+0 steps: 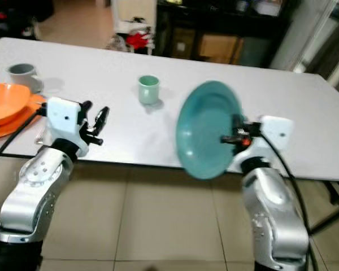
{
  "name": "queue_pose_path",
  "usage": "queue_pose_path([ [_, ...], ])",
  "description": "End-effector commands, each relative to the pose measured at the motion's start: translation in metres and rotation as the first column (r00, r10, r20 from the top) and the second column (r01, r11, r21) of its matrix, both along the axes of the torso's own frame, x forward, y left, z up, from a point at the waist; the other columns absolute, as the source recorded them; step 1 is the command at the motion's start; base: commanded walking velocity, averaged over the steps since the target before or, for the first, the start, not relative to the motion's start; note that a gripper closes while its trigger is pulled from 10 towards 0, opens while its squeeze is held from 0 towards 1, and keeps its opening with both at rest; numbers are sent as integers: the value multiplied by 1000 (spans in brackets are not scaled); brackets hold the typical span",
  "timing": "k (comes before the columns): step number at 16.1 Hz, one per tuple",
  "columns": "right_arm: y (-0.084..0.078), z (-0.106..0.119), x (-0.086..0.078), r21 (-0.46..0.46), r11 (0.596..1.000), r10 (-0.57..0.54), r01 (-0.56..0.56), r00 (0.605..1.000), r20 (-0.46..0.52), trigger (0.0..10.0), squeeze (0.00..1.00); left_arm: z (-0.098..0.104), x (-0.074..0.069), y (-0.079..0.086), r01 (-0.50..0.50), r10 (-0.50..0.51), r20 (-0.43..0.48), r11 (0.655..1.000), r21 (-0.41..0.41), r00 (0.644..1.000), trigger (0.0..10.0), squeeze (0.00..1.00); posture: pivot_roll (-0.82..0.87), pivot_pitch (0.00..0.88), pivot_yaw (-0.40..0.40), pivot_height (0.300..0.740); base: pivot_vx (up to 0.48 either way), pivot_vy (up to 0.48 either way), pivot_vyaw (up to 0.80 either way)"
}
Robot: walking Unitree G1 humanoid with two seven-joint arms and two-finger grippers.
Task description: Setting the table
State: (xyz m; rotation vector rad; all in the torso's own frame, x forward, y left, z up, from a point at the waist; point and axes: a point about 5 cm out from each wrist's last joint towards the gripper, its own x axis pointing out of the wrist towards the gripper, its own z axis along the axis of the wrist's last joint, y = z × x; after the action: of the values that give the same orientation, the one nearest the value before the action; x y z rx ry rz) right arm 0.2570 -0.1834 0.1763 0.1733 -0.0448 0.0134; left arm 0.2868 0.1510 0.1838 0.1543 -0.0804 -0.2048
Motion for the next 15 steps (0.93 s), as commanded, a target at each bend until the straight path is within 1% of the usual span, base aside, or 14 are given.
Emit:
queue_pose_path([
  [1,8,8,2,4,999,47,-47,998,36,10000,0,2,0,4,-14,14,11,1000,2,1000,10000,0,72,0,-89,740,304,0,0],
  [7,10,7,2,8,998,65,-65,997,32,10000,0,2,-1,5,-16,16,12,1000,7,1000,10000,0,78,0,-95,740,304,0,0],
  [9,12,7,1,-28,997,78,-77,997,28,10000,0,2,-1,5,-13,13,13,1000,7,1000,10000,0,77,0,-92,740,306,0,0],
  [10,13,7,1,-43,995,86,-85,996,25,10000,0,3,-1,4,-11,11,14,1000,9,1000,10000,0,75,0,-89,740,307,0,619],
  [11,13,7,0,-30,997,78,-78,996,29,10000,0,2,-1,4,-8,8,13,1000,10,1000,10000,0,75,0,-88,740,300,0,556],
  [12,13,6,0,-7,997,71,-71,997,31,10000,0,2,-1,4,-7,7,13,1000,11,1000,10000,0,75,0,-87,740,307,0,0],
  [15,12,5,-1,5,997,76,-76,997,27,10000,0,3,-1,4,-6,5,12,1000,12,1000,10000,0,75,0,-87,740,301,0,0],
])
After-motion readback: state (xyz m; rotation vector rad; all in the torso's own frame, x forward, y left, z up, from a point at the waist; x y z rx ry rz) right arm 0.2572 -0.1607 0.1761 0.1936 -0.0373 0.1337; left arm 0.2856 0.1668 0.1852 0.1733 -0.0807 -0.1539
